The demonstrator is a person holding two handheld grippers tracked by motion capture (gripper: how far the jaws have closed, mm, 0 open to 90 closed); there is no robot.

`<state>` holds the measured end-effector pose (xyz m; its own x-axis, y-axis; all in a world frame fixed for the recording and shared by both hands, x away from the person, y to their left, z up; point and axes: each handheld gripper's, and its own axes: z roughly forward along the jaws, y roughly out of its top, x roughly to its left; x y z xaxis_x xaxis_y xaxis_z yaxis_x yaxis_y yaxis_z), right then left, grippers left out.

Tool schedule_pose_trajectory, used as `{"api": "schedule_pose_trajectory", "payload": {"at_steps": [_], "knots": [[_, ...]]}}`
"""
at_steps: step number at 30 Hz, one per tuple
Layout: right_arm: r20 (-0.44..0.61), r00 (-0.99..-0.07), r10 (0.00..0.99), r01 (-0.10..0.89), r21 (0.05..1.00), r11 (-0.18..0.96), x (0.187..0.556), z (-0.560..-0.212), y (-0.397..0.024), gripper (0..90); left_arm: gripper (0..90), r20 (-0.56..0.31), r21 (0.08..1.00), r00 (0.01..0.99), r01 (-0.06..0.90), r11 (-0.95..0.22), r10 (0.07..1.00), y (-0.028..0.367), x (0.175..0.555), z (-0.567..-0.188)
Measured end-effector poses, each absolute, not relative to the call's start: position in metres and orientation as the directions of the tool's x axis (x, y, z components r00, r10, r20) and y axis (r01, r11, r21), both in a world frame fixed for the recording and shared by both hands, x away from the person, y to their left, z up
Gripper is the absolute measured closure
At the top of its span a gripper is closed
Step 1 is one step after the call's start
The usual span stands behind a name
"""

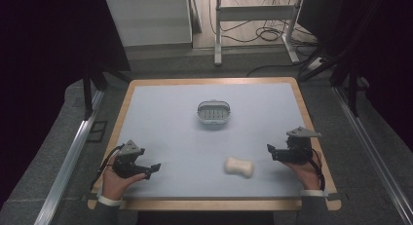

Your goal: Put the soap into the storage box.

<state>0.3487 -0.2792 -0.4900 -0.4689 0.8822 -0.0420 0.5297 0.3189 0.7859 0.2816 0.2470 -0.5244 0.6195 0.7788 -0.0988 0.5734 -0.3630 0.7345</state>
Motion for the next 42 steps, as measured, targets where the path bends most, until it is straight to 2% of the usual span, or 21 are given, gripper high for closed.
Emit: {"api": "schedule_pose_trajectory", "payload": {"at_steps": [22, 35, 42], "knots": [[-0.026, -0.432, 0.902, 0.545, 0.789, 0.283, 0.351, -0.494, -0.305, 9.2, 9.0, -0.09, 0.741, 0.621, 0.565, -0.364, 0.779, 0.245, 0.279, -0.521], [-0.004, -0.473, 0.881, 0.533, 0.795, 0.29, 0.354, -0.486, -0.299, 9.2, 9.0, -0.106, 0.751, 0.61, 0.566, -0.339, 0.785, 0.25, 0.275, -0.517], [-0.006, -0.519, 0.855, 0.521, 0.79, 0.322, 0.356, -0.47, -0.285, 9.3, 9.0, -0.114, 0.752, 0.613, 0.567, -0.335, 0.782, 0.25, 0.277, -0.517]]}}
